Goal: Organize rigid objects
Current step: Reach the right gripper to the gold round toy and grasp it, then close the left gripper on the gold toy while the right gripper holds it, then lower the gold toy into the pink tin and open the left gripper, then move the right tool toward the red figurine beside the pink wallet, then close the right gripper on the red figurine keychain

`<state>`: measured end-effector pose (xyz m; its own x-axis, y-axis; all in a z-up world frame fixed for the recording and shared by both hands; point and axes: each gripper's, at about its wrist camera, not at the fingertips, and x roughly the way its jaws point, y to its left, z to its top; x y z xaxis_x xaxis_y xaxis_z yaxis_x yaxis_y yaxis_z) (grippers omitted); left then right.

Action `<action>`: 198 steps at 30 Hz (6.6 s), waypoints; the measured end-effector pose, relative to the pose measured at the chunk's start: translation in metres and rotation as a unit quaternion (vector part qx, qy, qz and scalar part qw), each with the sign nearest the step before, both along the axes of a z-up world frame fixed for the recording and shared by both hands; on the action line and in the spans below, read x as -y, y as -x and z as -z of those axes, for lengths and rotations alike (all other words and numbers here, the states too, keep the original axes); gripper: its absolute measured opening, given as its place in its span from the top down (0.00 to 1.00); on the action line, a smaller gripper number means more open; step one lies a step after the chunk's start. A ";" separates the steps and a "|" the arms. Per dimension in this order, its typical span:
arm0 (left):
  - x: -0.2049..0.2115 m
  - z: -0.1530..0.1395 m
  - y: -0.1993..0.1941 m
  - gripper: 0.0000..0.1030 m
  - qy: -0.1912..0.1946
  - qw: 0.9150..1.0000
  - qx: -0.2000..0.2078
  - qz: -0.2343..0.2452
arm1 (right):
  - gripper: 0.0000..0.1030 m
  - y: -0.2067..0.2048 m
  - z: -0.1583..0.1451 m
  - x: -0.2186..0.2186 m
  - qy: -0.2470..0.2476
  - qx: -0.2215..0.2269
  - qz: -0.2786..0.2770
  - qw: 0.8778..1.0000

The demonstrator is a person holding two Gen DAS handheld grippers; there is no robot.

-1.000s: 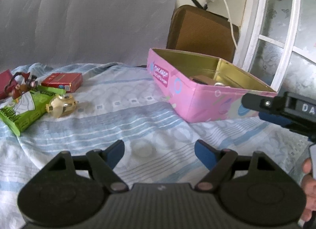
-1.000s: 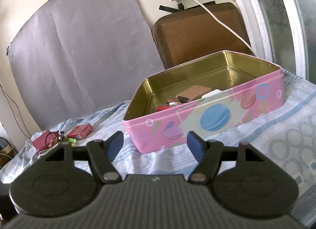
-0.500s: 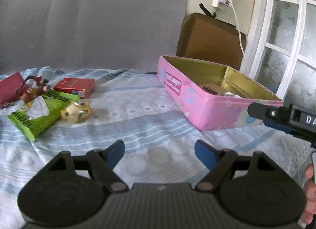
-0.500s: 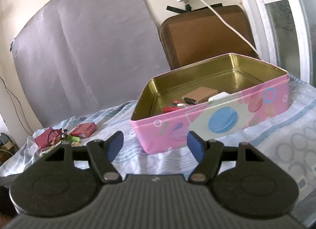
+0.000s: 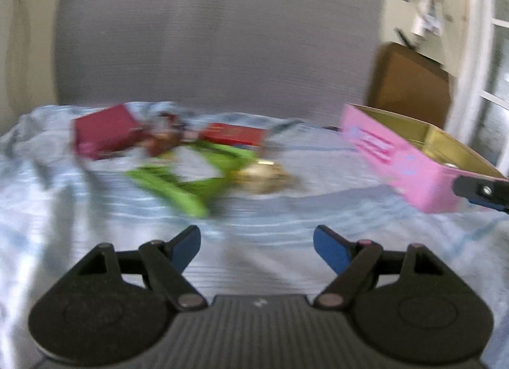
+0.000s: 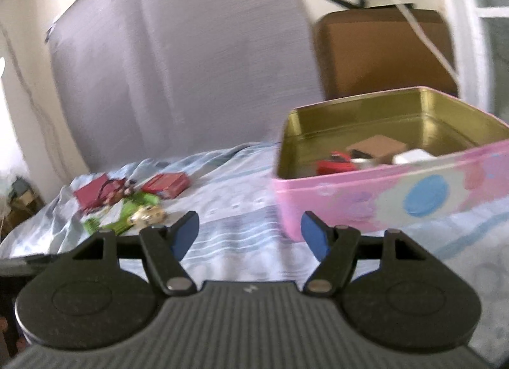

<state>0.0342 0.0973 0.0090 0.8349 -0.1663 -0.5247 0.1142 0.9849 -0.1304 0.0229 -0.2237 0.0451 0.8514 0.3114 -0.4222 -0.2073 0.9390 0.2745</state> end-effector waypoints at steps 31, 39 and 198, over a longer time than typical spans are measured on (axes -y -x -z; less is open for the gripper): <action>-0.070 0.008 -0.003 0.22 0.071 0.992 0.039 -0.097 | 0.39 -0.063 0.031 -0.142 0.162 -0.044 -0.272 0.947; -0.057 0.009 -0.007 0.22 0.044 0.996 0.018 -0.077 | 0.39 -0.003 0.029 -0.079 0.162 -0.045 -0.242 0.956; -0.112 0.007 0.002 0.41 0.100 0.981 0.070 -0.153 | 0.33 -0.203 0.036 -0.300 0.202 -0.048 -0.311 0.927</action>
<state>0.0321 0.2096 0.0021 0.9236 0.0152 -0.3830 -0.1513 0.9325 -0.3280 0.2257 0.0759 0.0096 0.5116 0.5294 -0.6768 -0.7368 0.6755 -0.0285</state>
